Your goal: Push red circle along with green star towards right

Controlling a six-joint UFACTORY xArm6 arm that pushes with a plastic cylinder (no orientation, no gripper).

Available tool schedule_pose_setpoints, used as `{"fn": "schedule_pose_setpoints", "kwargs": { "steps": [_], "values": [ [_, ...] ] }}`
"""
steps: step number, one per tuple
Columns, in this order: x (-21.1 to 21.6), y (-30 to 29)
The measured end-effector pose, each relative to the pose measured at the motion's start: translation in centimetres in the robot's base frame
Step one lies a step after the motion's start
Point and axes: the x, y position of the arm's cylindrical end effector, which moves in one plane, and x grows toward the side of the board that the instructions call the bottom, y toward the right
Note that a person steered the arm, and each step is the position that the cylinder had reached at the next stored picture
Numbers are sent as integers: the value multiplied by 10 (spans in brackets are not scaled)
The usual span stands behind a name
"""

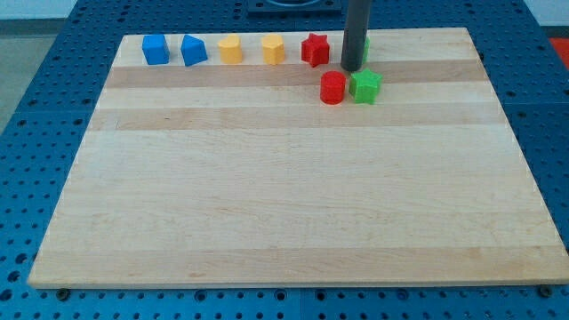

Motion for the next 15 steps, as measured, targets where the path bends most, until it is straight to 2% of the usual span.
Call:
{"fn": "schedule_pose_setpoints", "kwargs": {
  "steps": [3,5,8,11,15],
  "values": [
    [19,-11],
    [22,-51],
    [73,-72],
    [73,-38],
    [73,38]
  ]
}}
